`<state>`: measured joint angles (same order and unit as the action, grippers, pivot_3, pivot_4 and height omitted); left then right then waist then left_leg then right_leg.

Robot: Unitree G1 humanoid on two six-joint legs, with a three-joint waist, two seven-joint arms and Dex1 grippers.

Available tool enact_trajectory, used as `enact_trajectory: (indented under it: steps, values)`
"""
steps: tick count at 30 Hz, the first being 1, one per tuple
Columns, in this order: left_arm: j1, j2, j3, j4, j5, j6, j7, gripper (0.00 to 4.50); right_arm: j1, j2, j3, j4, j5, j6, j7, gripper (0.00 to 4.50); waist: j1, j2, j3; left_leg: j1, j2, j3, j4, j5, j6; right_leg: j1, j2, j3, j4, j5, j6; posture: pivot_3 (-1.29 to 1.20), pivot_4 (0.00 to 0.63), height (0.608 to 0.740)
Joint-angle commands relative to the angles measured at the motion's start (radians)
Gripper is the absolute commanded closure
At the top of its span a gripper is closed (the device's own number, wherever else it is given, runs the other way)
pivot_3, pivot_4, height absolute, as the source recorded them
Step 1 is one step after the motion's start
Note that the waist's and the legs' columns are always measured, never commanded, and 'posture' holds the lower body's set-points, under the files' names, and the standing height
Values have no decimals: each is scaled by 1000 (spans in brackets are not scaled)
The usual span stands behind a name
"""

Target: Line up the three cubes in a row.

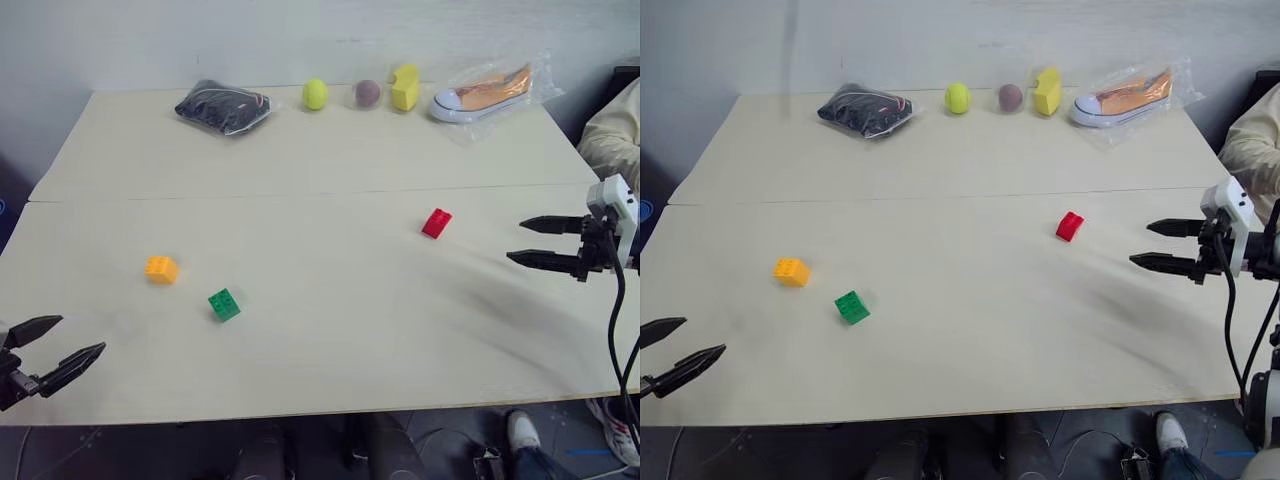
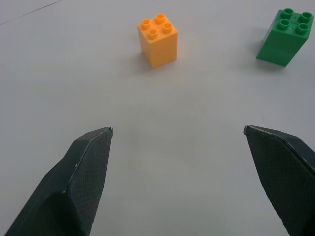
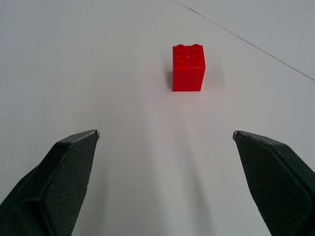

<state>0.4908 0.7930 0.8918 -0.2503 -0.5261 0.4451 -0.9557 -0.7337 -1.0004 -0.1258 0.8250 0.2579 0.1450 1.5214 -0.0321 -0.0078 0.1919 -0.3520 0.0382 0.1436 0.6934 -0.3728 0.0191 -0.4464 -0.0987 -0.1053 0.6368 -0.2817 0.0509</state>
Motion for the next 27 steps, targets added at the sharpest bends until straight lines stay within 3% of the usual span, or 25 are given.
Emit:
enact_trajectory:
  steps: [1,16,22,27]
  values:
    - [20,-3,20,-24,5,-5,9,8,17,-3,-31,-53,28,19,-2,0,0,0,0,0,0,0,0,0,0,0,0,0,0,0,0,0,150,740]
    - [-19,17,-25,-38,-4,27,22,8,47,10,-26,-145,27,26,-102,0,0,0,0,0,0,0,0,0,0,0,0,0,0,0,0,0,150,740]
    - [-111,88,-138,-167,-93,135,-6,8,-65,78,24,-127,-17,31,-170,0,0,0,0,0,0,0,1,0,0,0,0,1,1,0,0,0,150,740]
    - [-316,201,-289,-277,-257,250,-51,8,-239,204,88,32,-96,34,-280,0,-2,1,0,0,0,0,1,0,-1,0,1,1,2,0,0,0,150,740]
